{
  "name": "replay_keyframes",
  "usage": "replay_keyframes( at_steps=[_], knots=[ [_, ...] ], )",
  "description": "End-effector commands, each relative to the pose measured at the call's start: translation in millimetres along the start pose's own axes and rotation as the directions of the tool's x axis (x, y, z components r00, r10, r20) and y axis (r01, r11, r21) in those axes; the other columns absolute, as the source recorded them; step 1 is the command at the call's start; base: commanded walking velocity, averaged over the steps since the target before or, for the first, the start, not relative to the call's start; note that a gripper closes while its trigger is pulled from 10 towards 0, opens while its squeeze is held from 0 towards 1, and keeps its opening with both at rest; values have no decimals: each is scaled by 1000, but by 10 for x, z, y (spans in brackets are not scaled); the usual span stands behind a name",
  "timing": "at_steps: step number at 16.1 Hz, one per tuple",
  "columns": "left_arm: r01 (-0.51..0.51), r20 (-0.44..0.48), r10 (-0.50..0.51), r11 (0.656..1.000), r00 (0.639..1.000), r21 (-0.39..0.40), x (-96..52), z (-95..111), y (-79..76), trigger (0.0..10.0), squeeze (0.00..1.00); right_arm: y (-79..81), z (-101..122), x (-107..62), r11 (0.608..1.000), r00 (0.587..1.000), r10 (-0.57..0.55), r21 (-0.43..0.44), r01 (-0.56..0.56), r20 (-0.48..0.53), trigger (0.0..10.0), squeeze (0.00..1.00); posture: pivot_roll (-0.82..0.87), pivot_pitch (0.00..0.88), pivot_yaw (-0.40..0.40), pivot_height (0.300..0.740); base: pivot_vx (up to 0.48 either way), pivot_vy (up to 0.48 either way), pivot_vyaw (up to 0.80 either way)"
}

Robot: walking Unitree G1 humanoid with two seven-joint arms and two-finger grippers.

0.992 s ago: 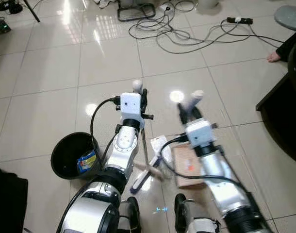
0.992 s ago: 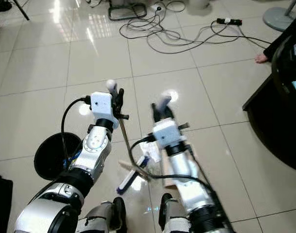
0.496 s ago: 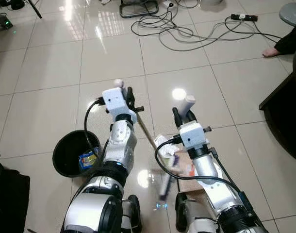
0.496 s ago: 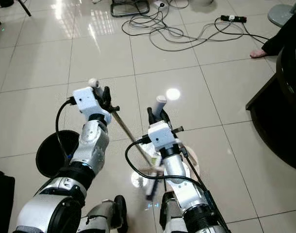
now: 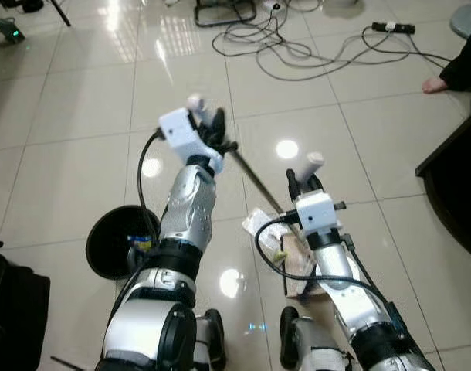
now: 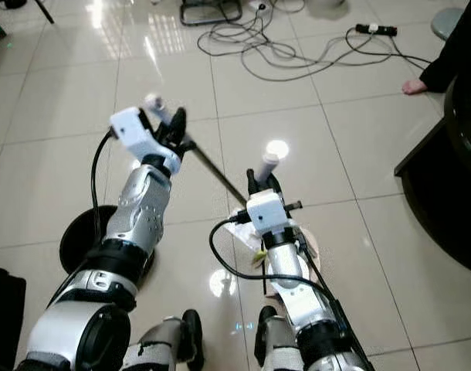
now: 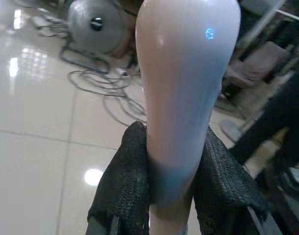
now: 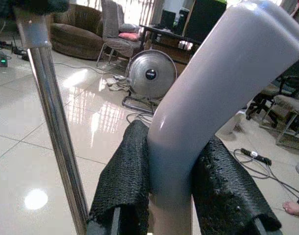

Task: Sweep floor

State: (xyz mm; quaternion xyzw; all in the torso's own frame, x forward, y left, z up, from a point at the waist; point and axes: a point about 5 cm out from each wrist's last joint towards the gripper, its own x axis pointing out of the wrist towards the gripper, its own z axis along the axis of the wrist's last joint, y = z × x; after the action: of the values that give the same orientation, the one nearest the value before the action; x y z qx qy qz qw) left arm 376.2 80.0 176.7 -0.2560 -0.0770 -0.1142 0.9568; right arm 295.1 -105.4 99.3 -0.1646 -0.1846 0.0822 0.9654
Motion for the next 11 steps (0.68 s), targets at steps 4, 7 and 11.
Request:
replay_keyframes(
  at_steps=[4,7,11],
  knots=[
    [196,53,-200,978,978,64,64,380,-42,10000,0,-39,29,-10,989,998,-53,137,49,29,10000,0,62,222,71,740,0,0,0],
    [281,58,-287,955,956,93,110,636,-40,10000,0,-190,97,20,974,992,-107,208,90,73,10000,0,62,185,60,740,0,0,0],
    [316,71,-326,941,943,116,123,822,-9,10000,0,-410,175,40,960,980,-160,249,128,115,10000,0,43,132,47,740,0,0,0]
  ],
)
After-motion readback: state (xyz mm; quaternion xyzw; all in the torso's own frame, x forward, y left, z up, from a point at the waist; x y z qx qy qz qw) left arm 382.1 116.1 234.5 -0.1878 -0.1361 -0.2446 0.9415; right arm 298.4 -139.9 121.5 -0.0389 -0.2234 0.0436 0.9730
